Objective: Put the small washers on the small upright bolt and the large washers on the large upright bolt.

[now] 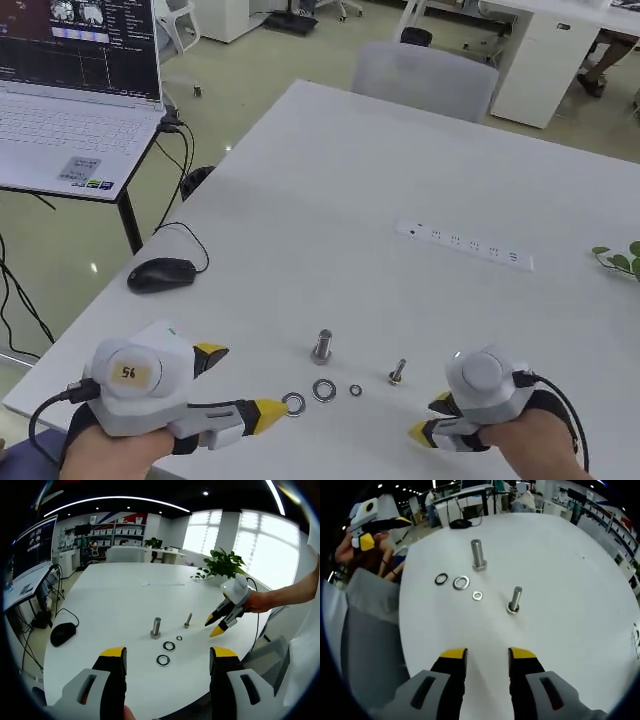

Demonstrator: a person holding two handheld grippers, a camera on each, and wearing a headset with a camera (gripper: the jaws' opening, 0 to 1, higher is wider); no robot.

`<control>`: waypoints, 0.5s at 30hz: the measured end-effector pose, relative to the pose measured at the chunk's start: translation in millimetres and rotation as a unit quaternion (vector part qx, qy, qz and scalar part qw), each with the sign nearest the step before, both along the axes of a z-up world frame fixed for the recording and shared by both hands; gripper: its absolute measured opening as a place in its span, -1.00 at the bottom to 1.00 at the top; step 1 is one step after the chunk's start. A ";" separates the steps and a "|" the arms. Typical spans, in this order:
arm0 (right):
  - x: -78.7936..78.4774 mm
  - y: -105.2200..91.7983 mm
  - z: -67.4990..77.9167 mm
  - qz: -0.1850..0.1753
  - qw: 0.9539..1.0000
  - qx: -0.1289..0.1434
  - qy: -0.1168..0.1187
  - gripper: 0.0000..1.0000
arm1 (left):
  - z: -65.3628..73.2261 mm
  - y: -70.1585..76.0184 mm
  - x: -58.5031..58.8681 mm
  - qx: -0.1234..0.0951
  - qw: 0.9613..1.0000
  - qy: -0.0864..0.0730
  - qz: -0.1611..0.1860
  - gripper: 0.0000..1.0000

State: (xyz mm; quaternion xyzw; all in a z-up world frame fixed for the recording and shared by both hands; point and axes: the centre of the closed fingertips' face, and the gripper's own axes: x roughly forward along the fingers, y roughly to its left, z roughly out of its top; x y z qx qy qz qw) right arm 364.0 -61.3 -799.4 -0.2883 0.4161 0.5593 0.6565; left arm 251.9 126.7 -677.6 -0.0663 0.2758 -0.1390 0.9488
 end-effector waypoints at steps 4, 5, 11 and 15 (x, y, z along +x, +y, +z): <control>-10.1 8.4 -0.6 -0.011 1.000 0.017 0.013 -0.30 | 1.1 -1.7 1.6 0.000 1.000 -0.002 -0.002 0.34; -13.5 11.5 -0.3 -0.015 1.000 0.020 0.016 -0.30 | 1.3 -2.6 1.6 -0.001 1.000 -0.002 -0.002 0.34; -17.0 31.2 1.3 -0.040 0.998 0.041 0.016 -0.33 | -0.4 -6.6 2.6 -0.003 1.000 -0.002 -0.006 0.34; -15.6 44.2 -0.5 -0.041 0.998 0.045 0.012 -0.37 | -1.4 -8.7 2.1 -0.003 1.000 0.000 -0.010 0.34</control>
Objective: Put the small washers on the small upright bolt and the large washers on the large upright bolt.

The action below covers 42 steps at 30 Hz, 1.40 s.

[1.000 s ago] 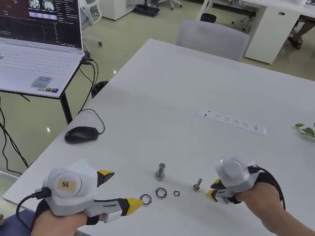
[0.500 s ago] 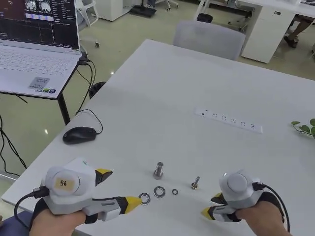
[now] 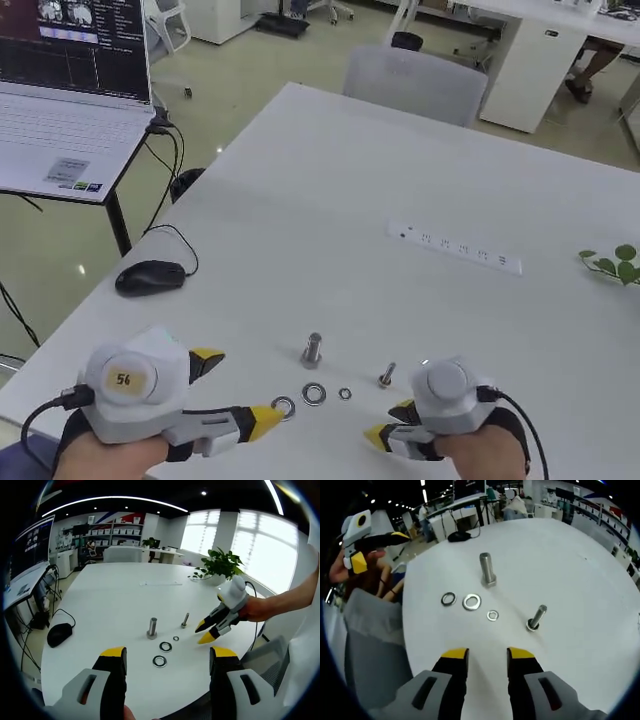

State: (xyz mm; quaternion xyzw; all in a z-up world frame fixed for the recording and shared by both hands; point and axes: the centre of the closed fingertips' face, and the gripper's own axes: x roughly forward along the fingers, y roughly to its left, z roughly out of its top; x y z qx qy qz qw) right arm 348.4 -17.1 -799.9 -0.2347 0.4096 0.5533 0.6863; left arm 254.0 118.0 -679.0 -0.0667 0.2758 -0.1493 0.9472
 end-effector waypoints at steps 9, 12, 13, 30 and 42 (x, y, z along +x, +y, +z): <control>4.3 25.8 -11.5 0.014 1.000 -0.013 -0.007 -0.45 | -0.2 5.4 -0.9 0.000 1.000 0.000 0.004 0.33; 7.0 31.1 -14.6 0.013 1.000 -0.022 -0.011 -0.45 | -0.9 6.3 -1.6 -0.001 1.000 0.001 0.005 0.33; 7.7 32.9 -15.4 0.013 1.000 -0.023 -0.011 -0.45 | -1.8 6.6 -1.9 -0.001 1.000 0.002 0.005 0.33; 20.0 49.8 -23.8 0.021 0.998 -0.043 -0.029 -0.50 | -6.7 8.5 -5.7 -0.009 1.000 0.005 0.014 0.33; 24.5 54.0 -24.7 0.032 0.996 -0.060 -0.052 -0.71 | -9.1 7.9 -4.9 -0.011 1.000 0.005 0.015 0.33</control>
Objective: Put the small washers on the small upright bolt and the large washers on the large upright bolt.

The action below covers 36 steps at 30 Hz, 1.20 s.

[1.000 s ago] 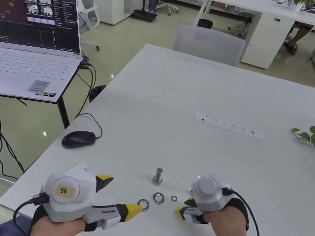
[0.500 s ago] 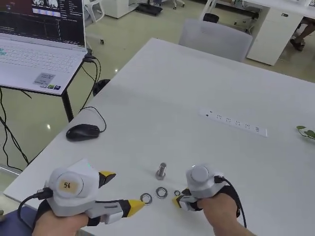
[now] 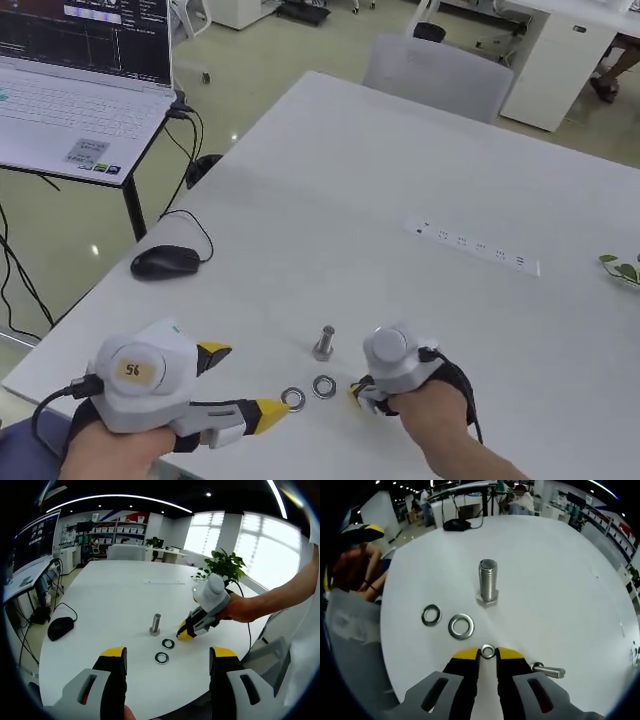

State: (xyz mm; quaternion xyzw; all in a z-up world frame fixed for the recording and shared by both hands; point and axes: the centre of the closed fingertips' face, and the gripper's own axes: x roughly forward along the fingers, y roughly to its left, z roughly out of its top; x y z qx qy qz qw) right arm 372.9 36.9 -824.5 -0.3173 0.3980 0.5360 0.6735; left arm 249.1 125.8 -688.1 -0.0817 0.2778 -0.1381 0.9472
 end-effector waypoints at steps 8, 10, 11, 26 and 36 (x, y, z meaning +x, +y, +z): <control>-11.5 -11.9 -0.2 0.050 0.999 -0.017 -0.004 -0.72 | -0.5 4.5 -3.8 0.001 1.000 0.001 0.005 0.32; -14.4 -18.4 -0.2 0.057 0.998 -0.018 -0.002 -0.72 | -0.4 6.5 -4.2 0.001 1.000 0.001 0.008 0.32; -15.8 -21.5 -0.1 0.057 0.998 -0.017 0.000 -0.72 | -0.4 7.0 -4.2 0.001 1.000 0.001 0.008 0.32; -26.0 -59.0 4.7 0.048 0.999 -0.007 0.010 -0.73 | 0.4 0.9 -1.3 0.002 1.000 0.000 0.000 0.32; -34.3 -72.0 2.7 0.098 0.995 -0.015 0.001 -0.93 | 0.9 0.6 -1.8 0.002 1.000 0.000 0.000 0.32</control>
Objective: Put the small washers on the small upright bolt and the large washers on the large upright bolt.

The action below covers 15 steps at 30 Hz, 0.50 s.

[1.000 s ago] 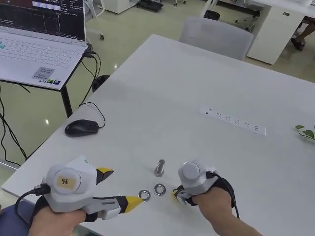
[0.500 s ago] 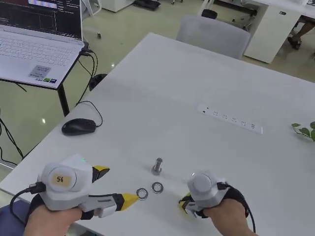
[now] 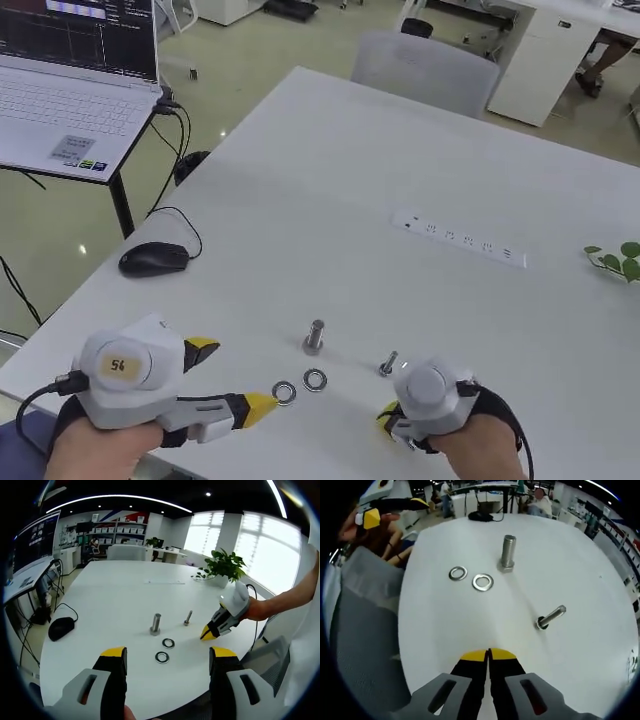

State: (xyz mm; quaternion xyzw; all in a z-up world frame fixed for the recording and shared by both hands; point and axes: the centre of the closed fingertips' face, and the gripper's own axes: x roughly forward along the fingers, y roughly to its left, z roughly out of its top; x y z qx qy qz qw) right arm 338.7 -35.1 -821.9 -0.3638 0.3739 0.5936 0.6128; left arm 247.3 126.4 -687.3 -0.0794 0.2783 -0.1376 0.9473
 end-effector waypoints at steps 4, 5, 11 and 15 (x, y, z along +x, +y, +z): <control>5.8 -8.8 3.9 -0.036 0.999 0.016 0.005 -0.74 | 1.6 -1.4 -0.3 0.000 1.000 -0.001 0.000 0.33; 8.2 -14.1 5.9 -0.049 0.998 0.024 0.007 -0.75 | 2.2 -1.3 -0.3 -0.001 1.000 -0.002 0.001 0.33; 14.3 -49.2 8.9 -0.077 0.997 0.025 0.007 -0.67 | -0.7 -3.7 -0.6 -0.001 1.000 0.000 -0.004 0.33; 21.7 -70.4 9.6 -0.103 0.994 0.030 0.004 -0.64 | 0.0 -6.9 1.5 -0.001 1.000 -0.001 -0.009 0.33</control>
